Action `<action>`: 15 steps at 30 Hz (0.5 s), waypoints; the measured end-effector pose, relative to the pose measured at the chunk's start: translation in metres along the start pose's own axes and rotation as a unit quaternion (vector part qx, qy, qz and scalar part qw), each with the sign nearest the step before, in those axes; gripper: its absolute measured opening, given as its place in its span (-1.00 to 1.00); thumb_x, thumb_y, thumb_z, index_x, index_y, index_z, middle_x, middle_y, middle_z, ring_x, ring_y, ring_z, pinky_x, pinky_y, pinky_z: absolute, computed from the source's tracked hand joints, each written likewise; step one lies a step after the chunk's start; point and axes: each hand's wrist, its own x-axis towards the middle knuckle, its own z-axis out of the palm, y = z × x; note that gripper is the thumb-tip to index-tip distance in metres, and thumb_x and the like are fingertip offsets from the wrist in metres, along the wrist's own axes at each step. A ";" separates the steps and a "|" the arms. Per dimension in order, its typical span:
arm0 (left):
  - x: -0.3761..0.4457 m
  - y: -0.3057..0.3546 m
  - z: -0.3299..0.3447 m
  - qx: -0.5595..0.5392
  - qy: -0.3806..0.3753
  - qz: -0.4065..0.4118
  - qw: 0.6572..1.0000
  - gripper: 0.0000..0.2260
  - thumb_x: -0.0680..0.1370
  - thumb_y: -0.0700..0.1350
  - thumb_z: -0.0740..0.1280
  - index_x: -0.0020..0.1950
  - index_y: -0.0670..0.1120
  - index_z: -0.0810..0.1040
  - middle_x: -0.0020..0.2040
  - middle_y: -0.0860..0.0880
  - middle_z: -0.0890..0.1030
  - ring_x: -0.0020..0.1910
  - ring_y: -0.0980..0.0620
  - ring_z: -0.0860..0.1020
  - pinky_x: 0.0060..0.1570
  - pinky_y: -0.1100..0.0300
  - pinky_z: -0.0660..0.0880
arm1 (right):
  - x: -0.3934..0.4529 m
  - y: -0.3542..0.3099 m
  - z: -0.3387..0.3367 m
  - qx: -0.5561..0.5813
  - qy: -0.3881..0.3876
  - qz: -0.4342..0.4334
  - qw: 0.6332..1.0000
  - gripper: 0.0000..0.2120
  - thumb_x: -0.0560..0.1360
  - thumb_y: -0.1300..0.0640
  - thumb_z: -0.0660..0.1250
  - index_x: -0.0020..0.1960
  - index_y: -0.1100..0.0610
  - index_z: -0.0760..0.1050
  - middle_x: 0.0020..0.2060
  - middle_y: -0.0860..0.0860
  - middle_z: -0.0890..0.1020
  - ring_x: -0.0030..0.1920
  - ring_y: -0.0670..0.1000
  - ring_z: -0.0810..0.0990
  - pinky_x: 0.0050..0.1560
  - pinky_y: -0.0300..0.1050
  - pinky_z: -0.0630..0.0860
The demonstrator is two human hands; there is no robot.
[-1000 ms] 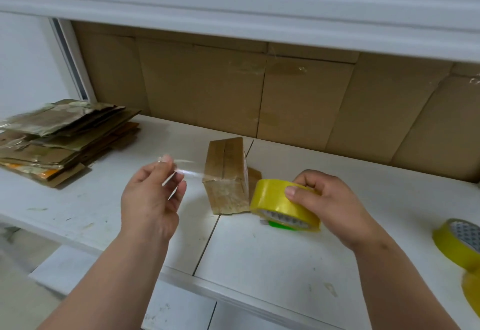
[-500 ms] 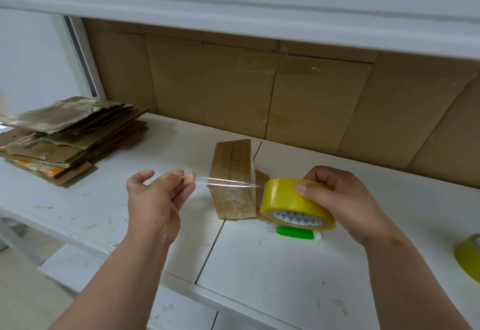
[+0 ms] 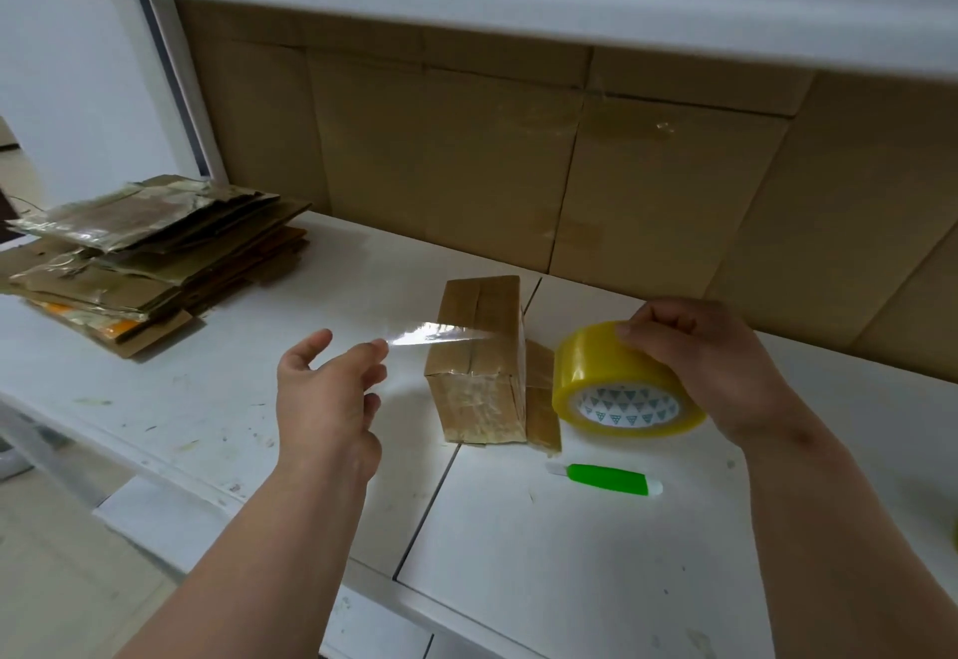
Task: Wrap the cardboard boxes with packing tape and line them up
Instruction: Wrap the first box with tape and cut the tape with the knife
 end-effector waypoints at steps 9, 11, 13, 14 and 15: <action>0.012 -0.011 -0.007 0.004 0.040 -0.014 0.999 -0.69 0.49 -0.28 0.42 0.15 -0.03 0.47 -0.14 -0.04 0.64 -0.22 0.06 0.56 -0.12 0.16 0.45 | 0.011 0.008 -0.004 -0.018 0.017 0.020 0.999 -0.77 0.51 0.05 0.40 -0.28 0.12 0.58 -0.39 -0.04 0.55 -0.28 -0.02 0.53 -0.27 -0.13 0.35; 0.015 -0.011 -0.011 0.017 0.031 -0.019 0.999 -0.74 0.51 -0.28 0.41 0.11 -0.03 0.49 -0.13 -0.04 0.64 -0.24 0.07 0.56 -0.15 0.17 0.44 | 0.011 0.009 -0.007 -0.022 0.015 0.019 0.999 -0.77 0.50 0.05 0.41 -0.30 0.11 0.58 -0.41 -0.06 0.54 -0.28 -0.01 0.53 -0.26 -0.12 0.36; 0.014 -0.012 -0.012 0.046 0.007 -0.021 0.999 -0.84 0.54 -0.25 0.37 0.06 -0.05 0.52 -0.12 -0.04 0.63 -0.24 0.06 0.56 -0.18 0.17 0.43 | 0.012 0.011 -0.008 -0.019 0.003 0.019 1.000 -0.77 0.50 0.06 0.41 -0.33 0.06 0.58 -0.45 -0.10 0.53 -0.29 0.00 0.53 -0.24 -0.11 0.37; 0.012 -0.013 -0.011 0.060 -0.003 -0.021 0.998 -0.90 0.56 -0.23 0.35 0.03 -0.06 0.54 -0.12 -0.04 0.62 -0.23 0.04 0.56 -0.18 0.17 0.44 | 0.012 0.011 -0.007 -0.013 0.000 0.018 1.000 -0.77 0.49 0.06 0.42 -0.33 0.04 0.58 -0.46 -0.11 0.52 -0.29 -0.01 0.53 -0.23 -0.10 0.37; 0.009 -0.014 -0.009 0.073 -0.013 -0.022 0.997 -0.93 0.58 -0.21 0.33 0.02 -0.07 0.56 -0.10 -0.05 0.62 -0.21 0.03 0.57 -0.18 0.16 0.45 | 0.011 0.010 -0.006 -0.004 -0.002 0.016 1.000 -0.78 0.48 0.04 0.44 -0.33 0.03 0.58 -0.46 -0.11 0.52 -0.30 -0.02 0.53 -0.22 -0.10 0.38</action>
